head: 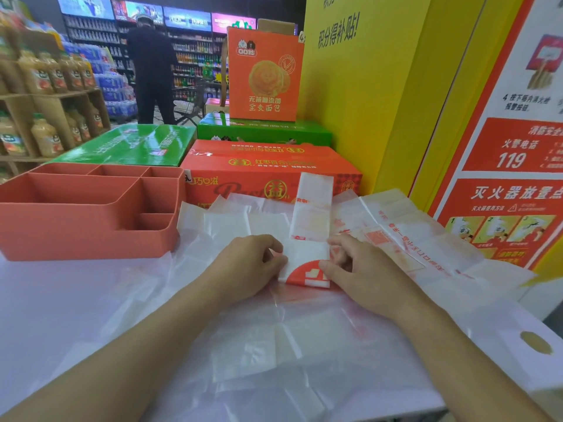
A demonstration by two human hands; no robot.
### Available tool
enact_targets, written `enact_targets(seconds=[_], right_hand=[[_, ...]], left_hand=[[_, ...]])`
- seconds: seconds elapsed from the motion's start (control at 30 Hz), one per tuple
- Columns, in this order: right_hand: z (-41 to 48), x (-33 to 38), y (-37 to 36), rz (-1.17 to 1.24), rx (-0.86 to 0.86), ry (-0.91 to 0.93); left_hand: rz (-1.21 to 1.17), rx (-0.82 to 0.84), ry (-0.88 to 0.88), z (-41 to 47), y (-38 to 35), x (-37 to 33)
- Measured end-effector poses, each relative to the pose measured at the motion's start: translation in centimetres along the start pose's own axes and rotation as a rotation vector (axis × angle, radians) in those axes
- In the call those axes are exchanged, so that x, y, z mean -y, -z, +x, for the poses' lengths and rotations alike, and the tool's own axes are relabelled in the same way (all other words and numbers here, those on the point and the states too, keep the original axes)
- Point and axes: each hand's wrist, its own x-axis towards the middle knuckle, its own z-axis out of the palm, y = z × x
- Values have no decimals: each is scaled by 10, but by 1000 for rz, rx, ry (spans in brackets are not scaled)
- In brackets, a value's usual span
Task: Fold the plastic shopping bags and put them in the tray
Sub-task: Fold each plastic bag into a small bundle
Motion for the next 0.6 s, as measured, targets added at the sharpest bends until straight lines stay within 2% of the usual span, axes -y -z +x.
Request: enact_targets(seconds=[0.17,0.33,0.6], right_hand=[[-1,-1,-2,-202,47,7],[-3,0,0,-210,86,43],[-3,-2,-1,-282,116,105]], left_hand=[[156,-22,-60,-1,-5,-2],[191,-59,-218,4,-10,5],[310,97,-234,1,-4,3]])
